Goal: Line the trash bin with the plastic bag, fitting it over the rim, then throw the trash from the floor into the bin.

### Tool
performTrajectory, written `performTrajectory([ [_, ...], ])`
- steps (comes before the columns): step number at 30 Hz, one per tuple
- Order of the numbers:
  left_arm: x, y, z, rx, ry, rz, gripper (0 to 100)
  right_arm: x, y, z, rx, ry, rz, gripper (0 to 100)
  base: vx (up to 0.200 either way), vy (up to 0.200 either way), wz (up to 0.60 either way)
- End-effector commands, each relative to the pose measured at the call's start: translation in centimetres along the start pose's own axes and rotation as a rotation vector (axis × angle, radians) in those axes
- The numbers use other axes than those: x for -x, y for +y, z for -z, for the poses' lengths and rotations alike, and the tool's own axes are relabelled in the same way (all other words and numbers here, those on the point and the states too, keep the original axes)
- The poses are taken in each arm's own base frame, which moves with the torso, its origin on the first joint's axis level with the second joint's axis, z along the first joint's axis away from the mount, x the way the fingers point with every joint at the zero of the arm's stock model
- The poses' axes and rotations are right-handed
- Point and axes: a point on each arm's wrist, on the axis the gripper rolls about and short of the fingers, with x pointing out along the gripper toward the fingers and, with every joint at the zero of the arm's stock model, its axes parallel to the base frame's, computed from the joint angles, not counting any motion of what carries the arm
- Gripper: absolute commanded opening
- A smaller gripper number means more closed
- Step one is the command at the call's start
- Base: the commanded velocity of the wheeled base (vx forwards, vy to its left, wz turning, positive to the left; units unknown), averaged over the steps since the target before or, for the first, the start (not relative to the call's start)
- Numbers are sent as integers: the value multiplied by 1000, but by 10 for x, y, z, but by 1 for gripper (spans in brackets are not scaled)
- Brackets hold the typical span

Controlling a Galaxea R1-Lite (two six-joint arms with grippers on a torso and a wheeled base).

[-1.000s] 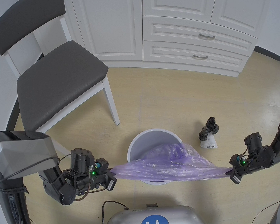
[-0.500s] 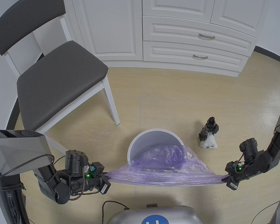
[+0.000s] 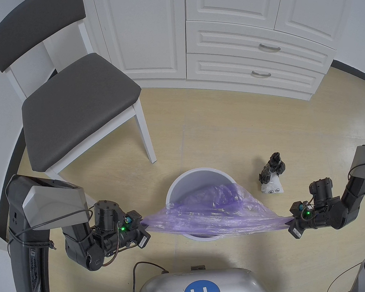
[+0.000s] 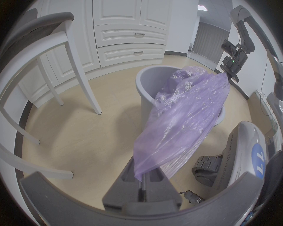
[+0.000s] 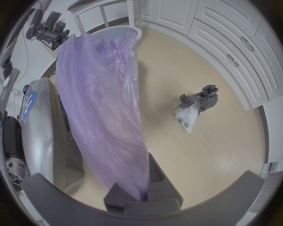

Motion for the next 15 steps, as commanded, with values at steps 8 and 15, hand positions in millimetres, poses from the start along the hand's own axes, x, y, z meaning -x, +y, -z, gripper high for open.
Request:
performTrajectory([
  [8,0,-8,16,4,57,39,0,-2,21,13,49,36,-64,0,0,0,0],
  [15,16,-9,11,-5,44,84,0,17,19,15,113,31,-42,0,0,0,0],
])
